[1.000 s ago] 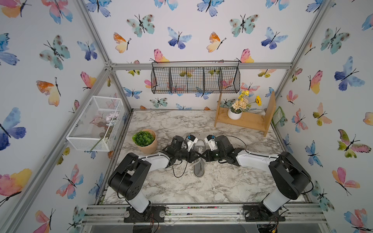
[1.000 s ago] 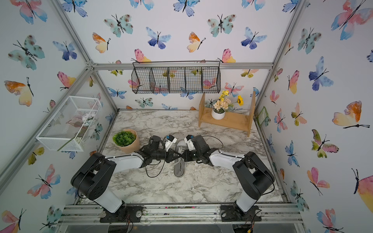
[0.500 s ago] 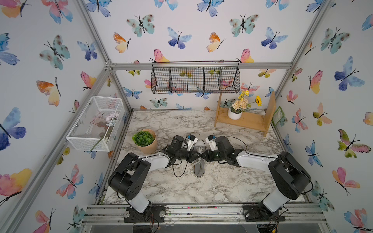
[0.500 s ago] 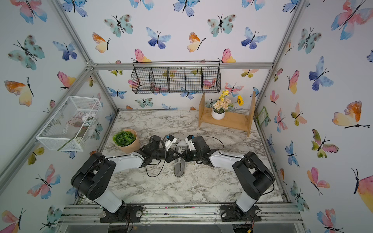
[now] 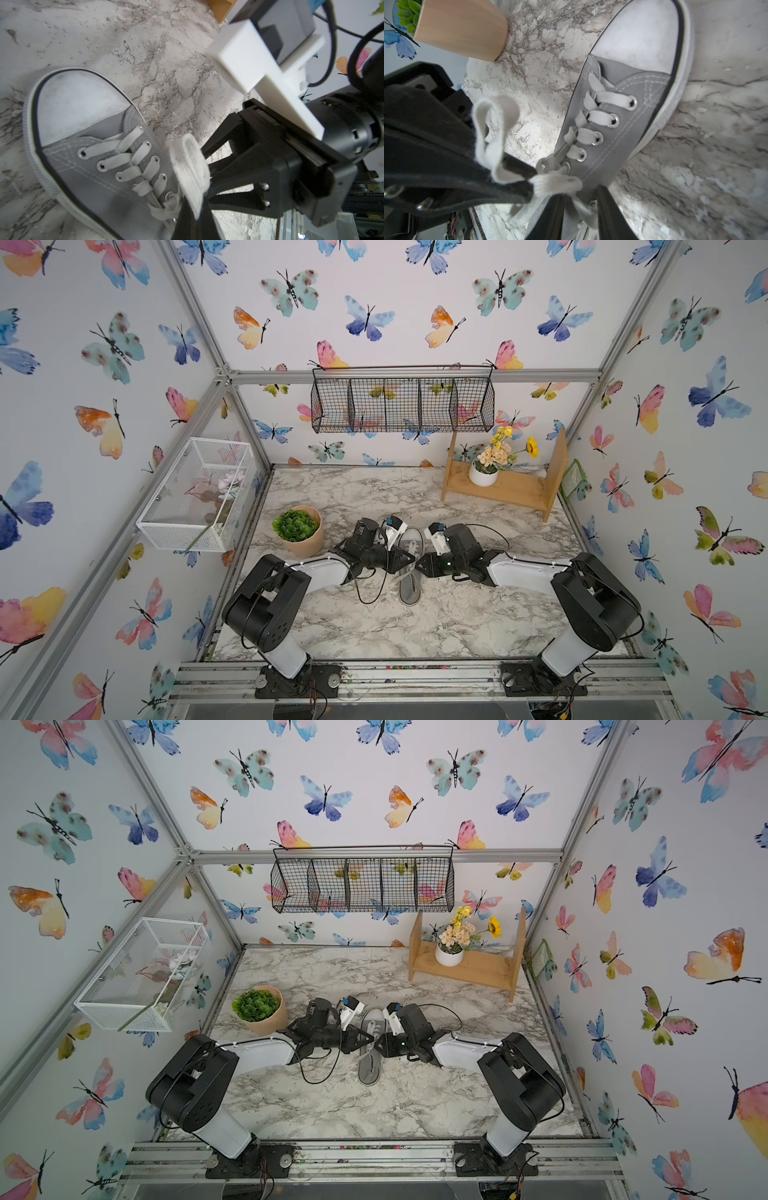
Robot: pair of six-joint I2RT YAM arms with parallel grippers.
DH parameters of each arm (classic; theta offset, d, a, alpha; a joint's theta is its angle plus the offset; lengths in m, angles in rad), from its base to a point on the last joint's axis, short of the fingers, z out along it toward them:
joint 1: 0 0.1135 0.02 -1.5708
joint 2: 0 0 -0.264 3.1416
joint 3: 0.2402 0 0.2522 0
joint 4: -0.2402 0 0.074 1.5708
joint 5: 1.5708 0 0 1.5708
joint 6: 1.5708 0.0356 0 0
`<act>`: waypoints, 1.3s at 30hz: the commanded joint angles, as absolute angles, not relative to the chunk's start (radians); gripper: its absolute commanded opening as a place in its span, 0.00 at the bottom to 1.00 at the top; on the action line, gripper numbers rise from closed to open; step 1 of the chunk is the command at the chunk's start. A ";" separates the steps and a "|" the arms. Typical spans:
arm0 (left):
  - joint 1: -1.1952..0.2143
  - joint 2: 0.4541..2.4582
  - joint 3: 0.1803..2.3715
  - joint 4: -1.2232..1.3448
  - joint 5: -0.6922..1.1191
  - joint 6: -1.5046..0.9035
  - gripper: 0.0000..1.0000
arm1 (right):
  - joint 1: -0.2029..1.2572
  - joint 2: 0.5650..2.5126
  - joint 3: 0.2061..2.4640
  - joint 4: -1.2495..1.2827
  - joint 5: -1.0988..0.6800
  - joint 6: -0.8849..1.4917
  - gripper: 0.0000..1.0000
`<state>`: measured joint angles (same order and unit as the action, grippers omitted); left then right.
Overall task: Tie the shoes
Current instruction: Cross the shoelace with the shoelace.
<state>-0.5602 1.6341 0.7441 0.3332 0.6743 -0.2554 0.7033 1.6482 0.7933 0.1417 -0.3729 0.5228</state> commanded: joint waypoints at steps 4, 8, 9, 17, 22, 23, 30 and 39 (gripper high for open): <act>-0.557 1.641 0.758 0.324 0.656 -0.256 0.00 | 0.693 1.610 0.775 0.100 -0.361 0.478 0.35; -0.557 1.638 0.758 0.322 0.658 -0.255 0.00 | 0.690 1.602 0.766 0.084 -0.364 0.463 0.38; -0.557 1.636 0.758 0.322 0.658 -0.253 0.00 | 0.690 1.600 0.760 0.083 -0.364 0.460 0.38; -0.557 1.632 0.753 0.322 0.661 -0.252 0.00 | 0.684 1.594 0.743 0.081 -0.379 0.434 0.39; -0.557 1.632 0.753 0.325 0.666 -0.252 0.00 | 0.678 1.600 0.742 0.083 -0.390 0.412 0.38; -0.557 1.632 0.753 0.325 0.666 -0.251 0.00 | 0.678 1.603 0.746 0.085 -0.397 0.409 0.37; -0.557 1.631 0.755 0.325 0.670 -0.250 0.00 | 0.677 1.623 0.765 0.094 -0.420 0.399 0.24; -0.557 1.632 0.750 0.327 0.681 -0.246 0.00 | 0.677 1.638 0.791 0.097 -0.436 0.394 0.06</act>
